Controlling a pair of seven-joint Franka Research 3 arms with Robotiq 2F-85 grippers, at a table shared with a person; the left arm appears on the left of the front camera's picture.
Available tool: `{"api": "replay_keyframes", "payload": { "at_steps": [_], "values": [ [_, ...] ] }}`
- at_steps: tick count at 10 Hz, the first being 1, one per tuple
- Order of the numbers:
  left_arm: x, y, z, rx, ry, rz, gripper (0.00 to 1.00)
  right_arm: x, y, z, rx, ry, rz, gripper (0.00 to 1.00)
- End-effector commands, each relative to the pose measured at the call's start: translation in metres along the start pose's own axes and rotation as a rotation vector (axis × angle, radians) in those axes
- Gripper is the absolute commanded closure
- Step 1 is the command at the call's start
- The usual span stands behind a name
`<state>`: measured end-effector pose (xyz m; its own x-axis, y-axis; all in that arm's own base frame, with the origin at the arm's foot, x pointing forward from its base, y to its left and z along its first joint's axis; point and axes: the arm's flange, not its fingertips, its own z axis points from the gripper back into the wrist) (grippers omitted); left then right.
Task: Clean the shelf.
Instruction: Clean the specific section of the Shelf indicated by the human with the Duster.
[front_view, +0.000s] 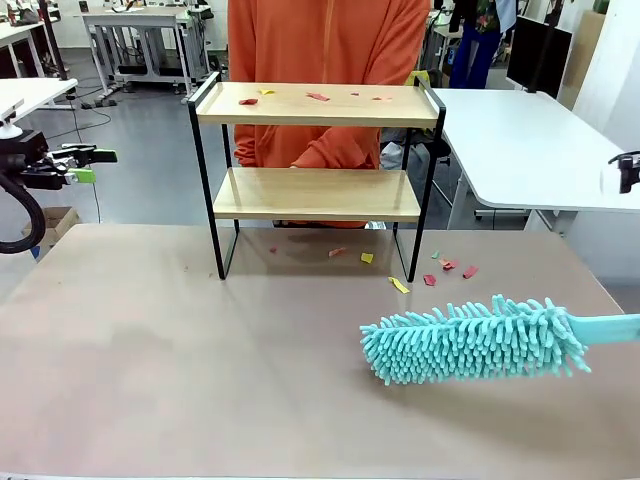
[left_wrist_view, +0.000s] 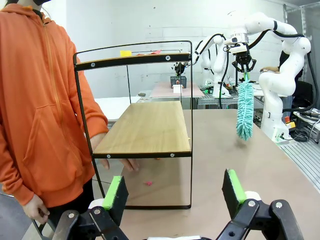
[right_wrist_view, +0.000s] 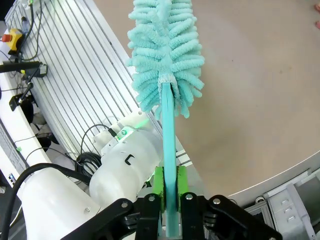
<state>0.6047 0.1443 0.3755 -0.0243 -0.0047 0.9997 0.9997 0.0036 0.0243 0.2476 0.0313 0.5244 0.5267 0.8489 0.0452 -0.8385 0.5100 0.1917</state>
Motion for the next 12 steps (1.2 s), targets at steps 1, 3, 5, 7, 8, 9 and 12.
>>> {"api": "replay_keyframes", "payload": {
  "at_steps": [1,3,5,7,8,9,12],
  "values": [
    [0.0024,-0.0014,-0.0014,0.002,0.003,-0.016,0.0,0.0026,-0.0007,0.0013,-0.008,-0.012,0.011,0.87],
    [0.0024,-0.0014,-0.0014,0.002,0.003,-0.016,0.0,0.0026,-0.0007,0.0013,-0.008,-0.012,0.011,0.87],
    [0.0024,-0.0014,-0.0014,0.002,0.003,-0.016,0.0,0.0026,-0.0007,0.0013,-0.008,-0.012,0.011,0.87],
    [0.0024,-0.0014,-0.0014,0.002,0.003,-0.016,0.0,0.0026,-0.0007,0.0013,-0.008,-0.012,0.011,0.87],
    [0.0024,-0.0014,-0.0014,0.002,0.003,-0.016,0.0,0.0026,-0.0007,0.0013,-0.008,-0.012,0.011,0.87],
    [0.0024,-0.0014,-0.0014,0.002,0.003,-0.016,0.0,0.0026,-0.0007,0.0013,-0.008,-0.012,0.011,0.87],
    [0.0024,-0.0014,-0.0014,0.002,0.003,-0.016,0.0,0.0,0.0,0.0,0.0,0.0,0.0,0.87]
  ]
}}
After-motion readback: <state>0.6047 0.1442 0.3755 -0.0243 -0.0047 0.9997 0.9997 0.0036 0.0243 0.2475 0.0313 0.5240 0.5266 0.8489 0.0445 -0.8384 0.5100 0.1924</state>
